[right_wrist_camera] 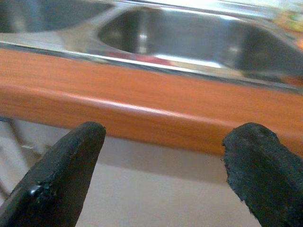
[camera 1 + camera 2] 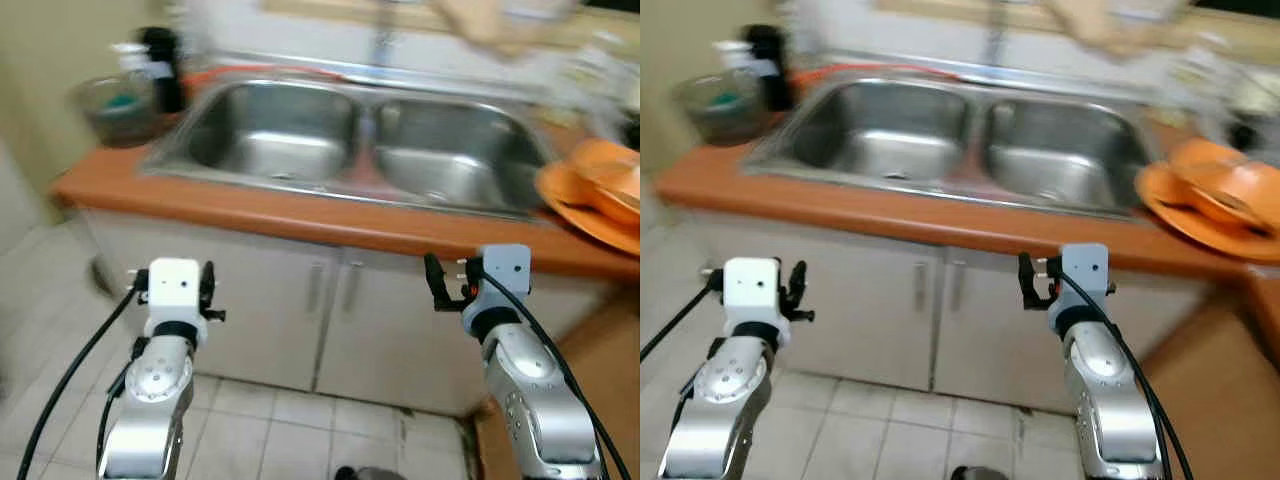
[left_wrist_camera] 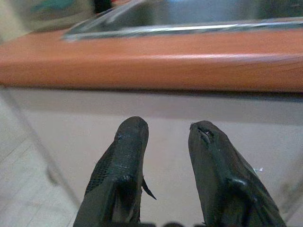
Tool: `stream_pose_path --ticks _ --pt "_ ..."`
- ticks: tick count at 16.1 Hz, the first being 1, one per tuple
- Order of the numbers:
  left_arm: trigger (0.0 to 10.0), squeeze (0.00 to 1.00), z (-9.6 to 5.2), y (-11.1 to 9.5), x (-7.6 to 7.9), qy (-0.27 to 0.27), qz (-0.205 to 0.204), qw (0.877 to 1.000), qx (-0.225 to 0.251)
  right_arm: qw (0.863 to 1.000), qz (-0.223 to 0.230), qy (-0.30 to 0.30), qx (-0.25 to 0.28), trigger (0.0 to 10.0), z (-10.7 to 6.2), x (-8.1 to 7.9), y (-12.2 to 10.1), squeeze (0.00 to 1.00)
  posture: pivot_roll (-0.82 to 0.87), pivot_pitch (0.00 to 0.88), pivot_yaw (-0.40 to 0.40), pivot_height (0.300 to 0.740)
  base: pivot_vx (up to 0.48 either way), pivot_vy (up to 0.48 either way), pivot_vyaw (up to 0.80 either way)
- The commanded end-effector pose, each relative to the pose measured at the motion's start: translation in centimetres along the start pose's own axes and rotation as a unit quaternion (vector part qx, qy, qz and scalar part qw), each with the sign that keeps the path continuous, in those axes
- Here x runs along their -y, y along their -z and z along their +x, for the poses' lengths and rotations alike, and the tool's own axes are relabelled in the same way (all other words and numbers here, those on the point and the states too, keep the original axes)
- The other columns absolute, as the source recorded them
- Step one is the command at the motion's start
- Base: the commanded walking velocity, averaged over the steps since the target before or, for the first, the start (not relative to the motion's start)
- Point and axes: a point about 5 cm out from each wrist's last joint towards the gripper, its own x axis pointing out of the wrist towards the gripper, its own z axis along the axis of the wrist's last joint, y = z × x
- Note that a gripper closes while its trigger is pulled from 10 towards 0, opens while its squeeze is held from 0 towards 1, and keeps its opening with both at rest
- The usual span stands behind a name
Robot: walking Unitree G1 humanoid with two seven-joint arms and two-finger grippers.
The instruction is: Kitchen organization
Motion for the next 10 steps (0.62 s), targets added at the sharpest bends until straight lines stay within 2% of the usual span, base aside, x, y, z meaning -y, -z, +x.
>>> stream_pose_path --ticks 1,10 --pt "10.0 0.00 0.05 -0.20 0.61 0.006 -0.008 1.000 0.004 1.000 -0.004 0.003 0.002 10.0 0.15 0.37 -0.19 1.00 -0.04 0.000 -0.014 0.740 0.000 0.000 -0.80" --pt "10.0 0.00 0.12 -0.15 0.36 -0.008 -0.014 1.000 0.002 1.000 -0.007 -0.008 0.006 10.0 0.45 -0.06 -0.38 1.00 -0.03 0.000 -0.019 0.740 0.000 0.000 -0.80"
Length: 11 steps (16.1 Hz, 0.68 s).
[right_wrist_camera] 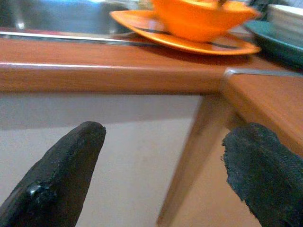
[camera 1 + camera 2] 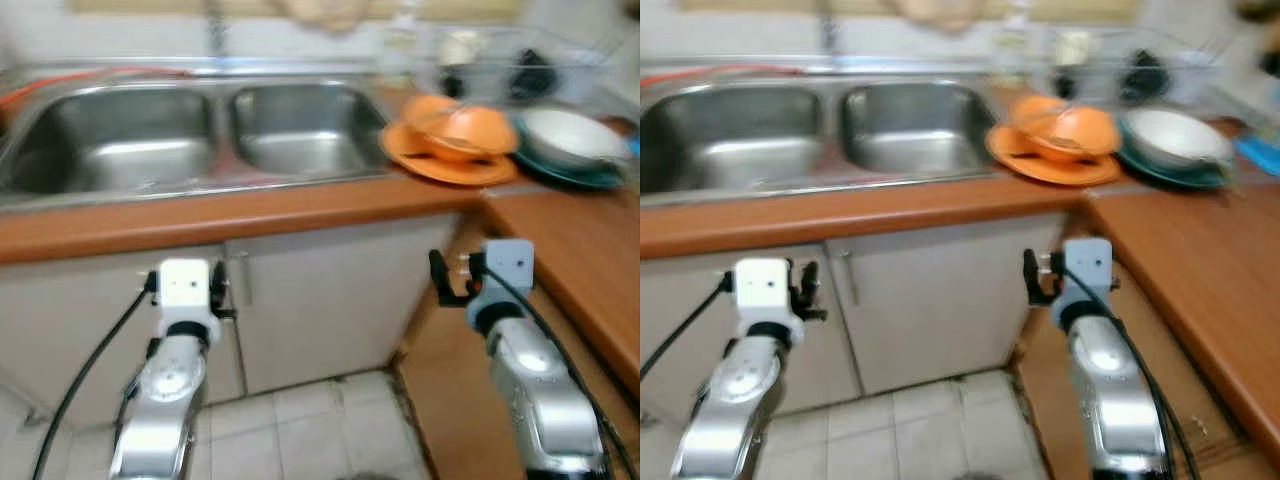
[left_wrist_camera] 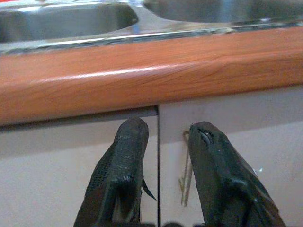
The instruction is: Kitchen organization
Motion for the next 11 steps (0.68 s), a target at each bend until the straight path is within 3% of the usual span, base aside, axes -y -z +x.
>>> stream_pose_path --ticks 1,2,8,11 --pt "10.0 0.00 0.1 -0.5 0.3 0.004 -0.005 1.000 0.009 1.000 -0.004 0.005 0.011 10.0 0.0 0.4 -0.4 1.00 -0.03 0.000 -0.016 0.740 0.000 0.000 -0.80" --pt "10.0 0.00 0.1 -0.6 0.3 0.005 -0.010 1.000 0.011 1.000 -0.003 -0.003 0.016 10.0 -0.1 0.2 -0.5 1.00 -0.03 0.000 -0.016 0.740 0.000 0.000 -0.80" --pt "10.0 0.00 -0.4 -1.2 0.1 0.006 -0.042 0.999 0.027 0.999 -0.032 -0.007 0.041 10.0 -0.2 0.1 -1.7 1.00 -0.03 0.000 -0.011 0.740 0.000 0.000 0.00" --pt "10.0 0.00 -1.1 -1.5 0.8 0.044 -0.036 0.998 0.040 0.997 -0.033 -0.006 0.068 10.0 -0.3 -0.1 -2.6 1.00 -0.01 0.000 0.000 0.740 0.000 0.000 0.00"
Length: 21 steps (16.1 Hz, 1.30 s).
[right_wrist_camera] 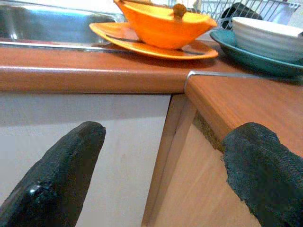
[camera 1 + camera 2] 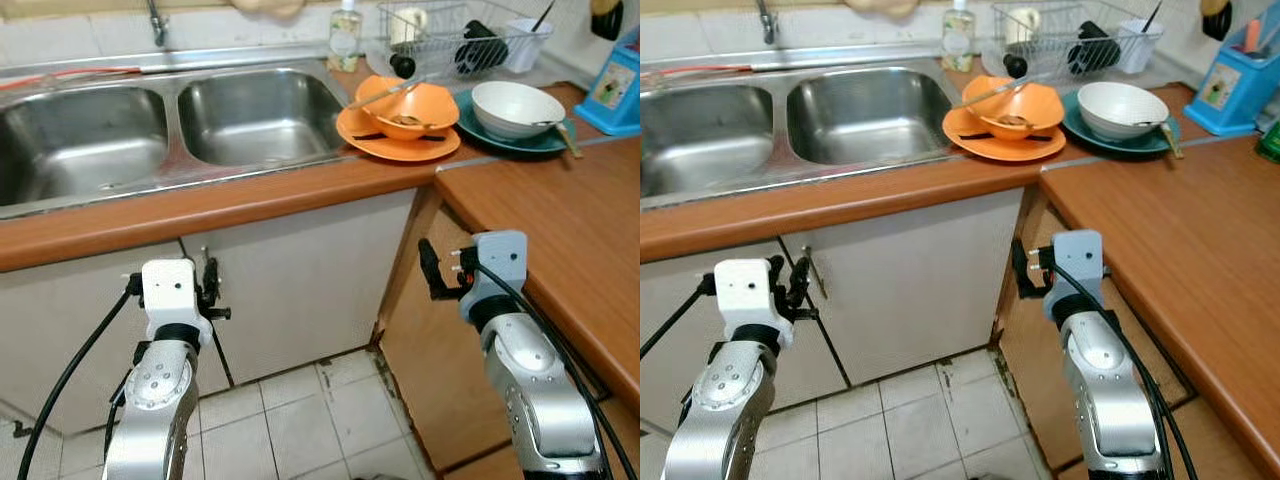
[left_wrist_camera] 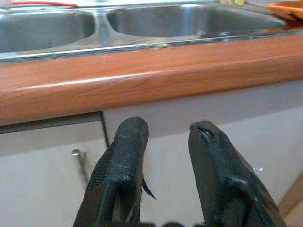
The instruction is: Kitchen organization
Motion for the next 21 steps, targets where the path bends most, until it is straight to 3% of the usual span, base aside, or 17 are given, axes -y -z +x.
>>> stream_pose_path --ticks 1,11,16,21 --pt "10.0 0.00 -0.2 -0.6 0.5 0.015 -0.002 1.000 0.017 1.000 0.000 0.005 0.028 10.0 0.1 0.1 -1.2 1.00 -0.01 0.000 0.000 0.740 0.266 0.000 0.00" --pt "10.0 0.00 0.6 -2.2 1.0 0.020 -0.006 0.998 0.051 0.998 0.001 -0.022 0.059 10.0 0.3 -0.6 -2.5 1.00 -0.02 0.000 -0.010 0.740 0.386 0.000 0.00" --pt "10.0 0.00 0.7 -2.6 1.4 0.028 -0.004 0.998 0.064 0.996 0.004 -0.019 0.087 10.0 -0.4 -0.3 -2.9 1.00 -0.02 0.000 -0.014 0.740 0.398 0.000 -0.76" --pt "10.0 0.00 0.7 -3.7 1.6 0.041 -0.004 0.995 0.094 0.991 0.001 -0.043 0.127 10.0 -0.9 -0.7 -4.0 1.00 -0.02 0.000 -0.014 0.740 0.381 0.000 0.00"
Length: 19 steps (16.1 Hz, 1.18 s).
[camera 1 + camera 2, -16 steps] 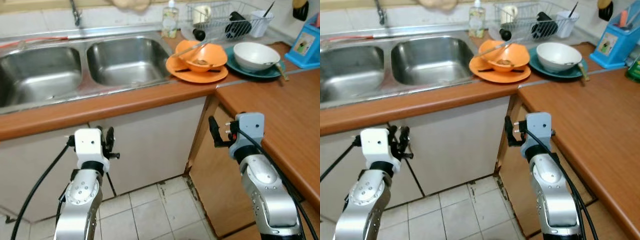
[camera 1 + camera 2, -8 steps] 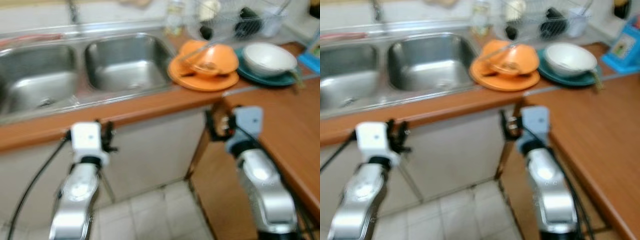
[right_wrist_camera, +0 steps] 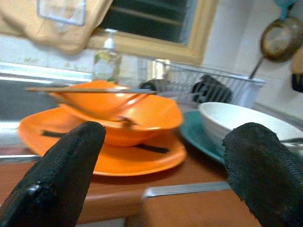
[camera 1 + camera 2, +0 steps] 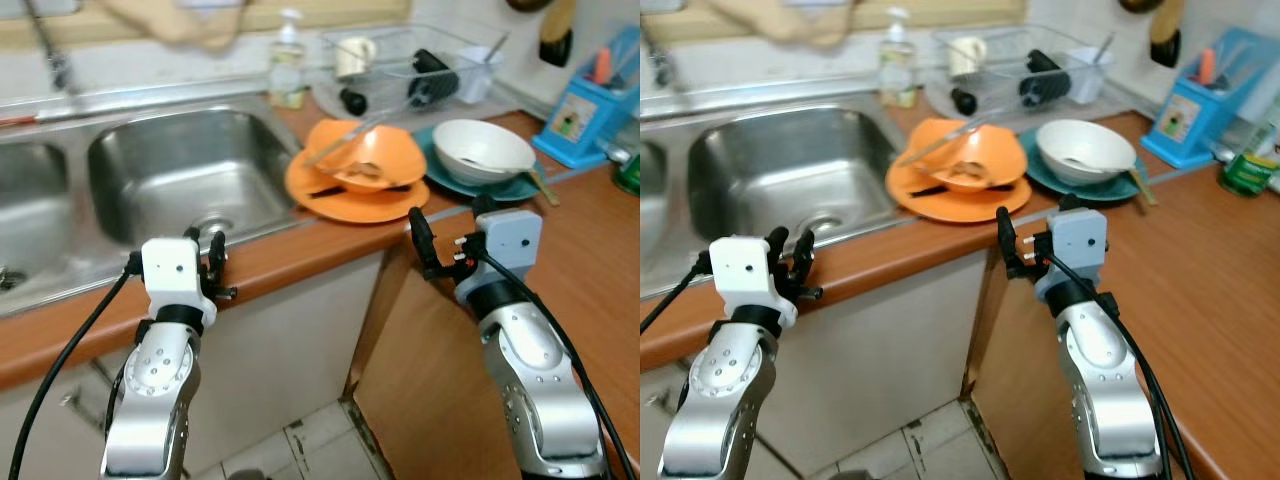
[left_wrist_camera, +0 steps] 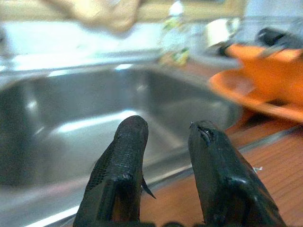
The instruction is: Kitchen organization
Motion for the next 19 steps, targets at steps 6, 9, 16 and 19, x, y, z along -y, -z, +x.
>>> stream_pose_path --ticks 6,9,16,19 --pt "10.0 0.00 0.5 -1.8 1.3 0.041 0.007 0.998 0.039 0.999 0.002 -0.003 0.034 10.0 -0.3 0.3 -1.4 1.00 -0.02 0.000 -0.020 0.740 0.365 0.000 0.00" --pt "10.0 0.00 0.7 -2.0 1.2 0.048 0.010 0.998 0.042 0.999 0.005 -0.003 0.040 10.0 -0.2 0.2 -1.7 1.00 -0.02 0.000 -0.010 0.740 0.339 0.000 0.00" --pt "10.0 0.00 0.9 -2.2 1.6 0.065 0.002 0.997 0.041 0.999 0.008 0.011 0.035 10.0 -0.7 0.5 -1.7 1.00 -0.03 0.000 0.005 0.740 0.176 0.000 0.00" --pt "10.0 1.00 0.9 -2.3 1.7 0.094 0.004 0.995 0.039 0.999 0.010 0.009 0.034 10.0 -0.8 0.5 -1.8 0.74 -0.03 0.000 0.006 0.740 0.000 0.000 0.00"
